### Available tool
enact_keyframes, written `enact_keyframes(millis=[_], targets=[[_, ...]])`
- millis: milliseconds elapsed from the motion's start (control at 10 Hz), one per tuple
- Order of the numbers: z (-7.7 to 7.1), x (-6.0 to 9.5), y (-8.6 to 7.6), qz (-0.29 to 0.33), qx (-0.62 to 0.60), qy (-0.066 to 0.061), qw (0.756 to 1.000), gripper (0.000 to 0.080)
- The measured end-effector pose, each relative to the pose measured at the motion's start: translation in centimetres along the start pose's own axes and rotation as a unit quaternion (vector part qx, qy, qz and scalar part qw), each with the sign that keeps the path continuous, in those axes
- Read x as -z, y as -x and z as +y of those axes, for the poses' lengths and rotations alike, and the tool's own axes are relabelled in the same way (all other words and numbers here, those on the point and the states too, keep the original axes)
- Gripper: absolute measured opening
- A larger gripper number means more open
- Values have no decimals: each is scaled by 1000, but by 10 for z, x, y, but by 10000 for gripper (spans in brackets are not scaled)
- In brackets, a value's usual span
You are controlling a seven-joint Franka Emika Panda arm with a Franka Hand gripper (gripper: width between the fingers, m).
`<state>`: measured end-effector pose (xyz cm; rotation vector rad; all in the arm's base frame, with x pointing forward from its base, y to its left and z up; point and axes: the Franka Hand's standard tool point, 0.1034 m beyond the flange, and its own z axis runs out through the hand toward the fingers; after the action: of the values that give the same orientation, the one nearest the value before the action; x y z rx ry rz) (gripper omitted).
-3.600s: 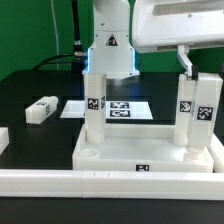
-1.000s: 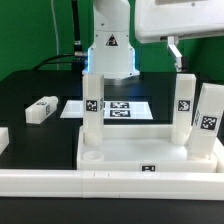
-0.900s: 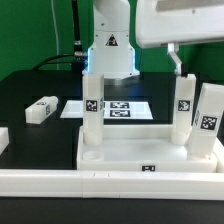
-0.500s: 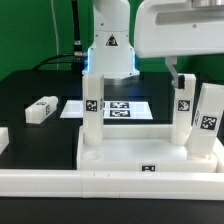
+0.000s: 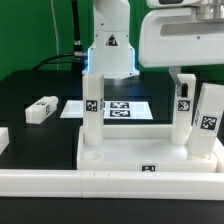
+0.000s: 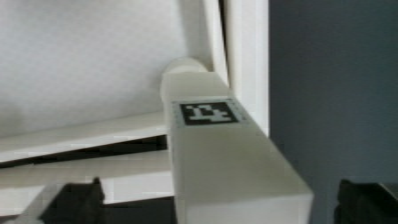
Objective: Assemble desk
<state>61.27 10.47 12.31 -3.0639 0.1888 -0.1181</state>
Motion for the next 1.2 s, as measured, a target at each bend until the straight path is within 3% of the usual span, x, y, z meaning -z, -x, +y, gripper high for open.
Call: enact_keyframes(millis=[100,200,300,400,800,1200], targets=[[1,0,0,0,0,0,1000,637],[1,0,0,0,-1,0,1000,464],[1,0,0,0,-2,0,1000,464],[2,0,-1,0,-3,0,1000,290],[2,0,-1,0,-36,0,999,291],[5,0,-1,0,-192,1,981,291]])
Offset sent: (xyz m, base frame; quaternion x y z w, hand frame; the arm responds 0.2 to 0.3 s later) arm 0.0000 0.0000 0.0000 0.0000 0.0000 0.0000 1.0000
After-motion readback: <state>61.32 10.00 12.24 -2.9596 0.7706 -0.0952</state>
